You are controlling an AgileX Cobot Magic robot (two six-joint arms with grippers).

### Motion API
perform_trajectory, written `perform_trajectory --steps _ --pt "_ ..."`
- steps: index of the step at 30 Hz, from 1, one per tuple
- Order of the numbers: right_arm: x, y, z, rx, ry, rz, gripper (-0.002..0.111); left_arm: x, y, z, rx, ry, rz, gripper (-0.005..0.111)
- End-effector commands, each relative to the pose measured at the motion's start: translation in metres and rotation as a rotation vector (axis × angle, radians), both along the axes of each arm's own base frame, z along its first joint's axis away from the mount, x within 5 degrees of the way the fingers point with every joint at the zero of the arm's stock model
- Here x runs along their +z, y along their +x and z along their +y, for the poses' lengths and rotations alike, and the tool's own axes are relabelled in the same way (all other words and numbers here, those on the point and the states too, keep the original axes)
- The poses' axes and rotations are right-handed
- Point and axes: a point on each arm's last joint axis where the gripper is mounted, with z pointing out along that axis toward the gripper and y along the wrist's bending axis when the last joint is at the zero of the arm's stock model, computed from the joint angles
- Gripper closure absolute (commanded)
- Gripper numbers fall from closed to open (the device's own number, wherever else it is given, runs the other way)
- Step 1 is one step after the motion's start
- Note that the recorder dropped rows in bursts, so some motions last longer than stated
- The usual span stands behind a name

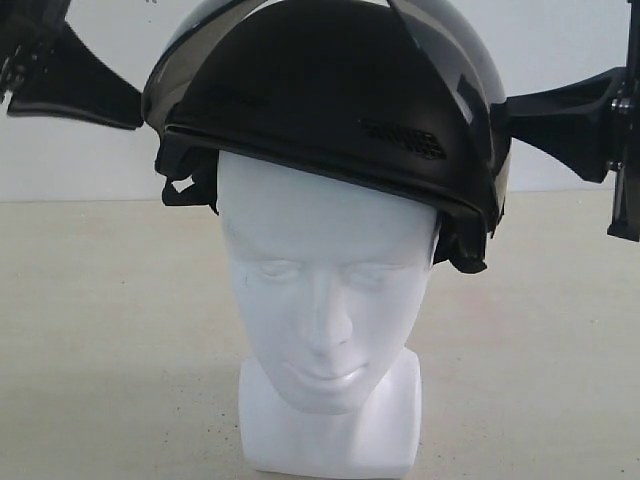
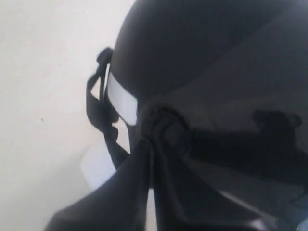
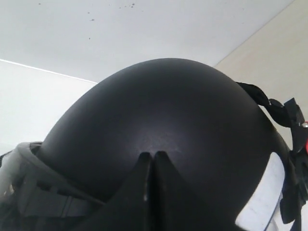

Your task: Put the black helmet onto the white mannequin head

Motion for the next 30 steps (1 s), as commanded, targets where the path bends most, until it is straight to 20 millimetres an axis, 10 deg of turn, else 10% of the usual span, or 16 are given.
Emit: perform_trajectory --steps 1,10,30 --pt "0.018 -0.002 0.004 0.06 0.015 -0.068 0.108 0.042 0.007 -0.002 -0.019 -0.026 -0.122 0.102" --pt "0.075 0.0 0.007 0.145 -0.027 -0.241 0.108 0.062 0.025 -0.01 -0.076 -0.096 -0.126 0.102" --pt "0.054 0.006 0.013 0.357 -0.19 -0.178 0.108 0.036 0.039 -0.027 -0.142 -0.022 -0.07 0.102"
